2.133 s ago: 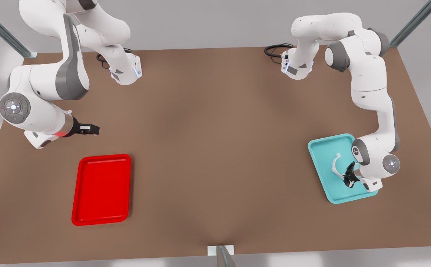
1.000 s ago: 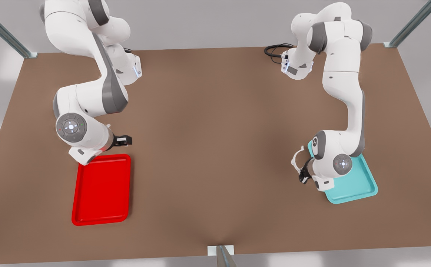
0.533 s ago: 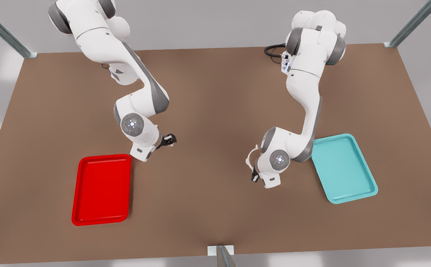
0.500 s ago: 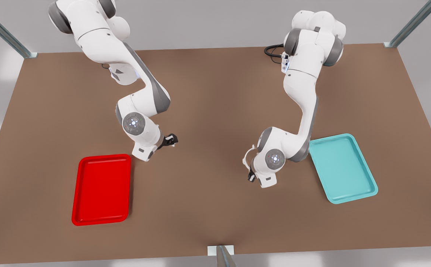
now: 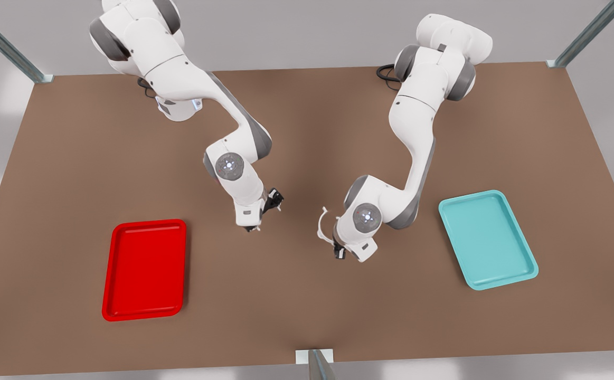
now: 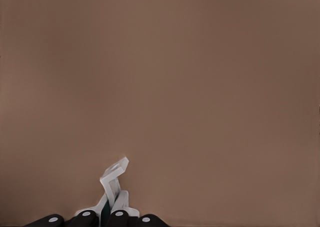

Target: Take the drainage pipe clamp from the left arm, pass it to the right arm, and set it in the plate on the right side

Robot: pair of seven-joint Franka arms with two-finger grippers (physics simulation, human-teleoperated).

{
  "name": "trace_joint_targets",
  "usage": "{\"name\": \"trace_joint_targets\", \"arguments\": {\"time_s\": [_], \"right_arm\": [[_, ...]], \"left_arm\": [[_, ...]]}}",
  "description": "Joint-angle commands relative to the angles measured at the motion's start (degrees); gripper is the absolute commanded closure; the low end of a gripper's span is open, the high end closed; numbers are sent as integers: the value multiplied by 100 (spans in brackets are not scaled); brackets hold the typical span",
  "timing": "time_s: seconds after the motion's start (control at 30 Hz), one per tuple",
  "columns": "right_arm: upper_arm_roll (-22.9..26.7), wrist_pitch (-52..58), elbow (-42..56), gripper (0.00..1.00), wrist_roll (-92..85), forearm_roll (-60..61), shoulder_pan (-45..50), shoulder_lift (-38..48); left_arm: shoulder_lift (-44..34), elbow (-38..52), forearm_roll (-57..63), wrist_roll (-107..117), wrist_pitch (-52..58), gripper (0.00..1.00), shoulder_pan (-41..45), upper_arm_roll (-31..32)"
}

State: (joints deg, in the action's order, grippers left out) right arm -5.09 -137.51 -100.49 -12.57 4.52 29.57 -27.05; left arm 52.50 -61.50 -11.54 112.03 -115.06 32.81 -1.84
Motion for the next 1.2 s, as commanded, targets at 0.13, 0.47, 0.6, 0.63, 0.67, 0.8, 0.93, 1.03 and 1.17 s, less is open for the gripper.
{"name": "trace_joint_targets", "arguments": {"time_s": [0.13,0.47,0.6,0.63,0.67,0.8,0.93,1.03,1.17], "right_arm": [[0,-1006,170,0,-1502,58,225,-389],[-246,-1243,486,0,-1467,286,242,-609],[-255,-1402,601,0,-1458,357,348,-723],[-255,-1402,601,0,-1458,348,357,-723],[-255,-1410,601,0,-1458,348,365,-732],[-246,-1533,609,0,-1467,348,401,-890],[-246,-1533,539,0,-1476,348,383,-872],[-246,-1612,451,0,-1485,348,374,-890],[-246,-1648,451,0,-1485,348,374,-925]], "left_arm": [[208,350,11,2903,-60,79,68,210],[261,385,11,3026,-183,79,112,193],[261,394,11,3132,-271,79,174,201],[261,402,11,3132,-280,79,200,201],[296,464,11,3149,-271,79,209,201],[305,473,11,3185,-271,79,209,210],[305,481,11,3193,-271,79,209,201],[296,481,11,3220,-271,79,209,201],[296,481,11,3211,-263,79,235,193]]}}
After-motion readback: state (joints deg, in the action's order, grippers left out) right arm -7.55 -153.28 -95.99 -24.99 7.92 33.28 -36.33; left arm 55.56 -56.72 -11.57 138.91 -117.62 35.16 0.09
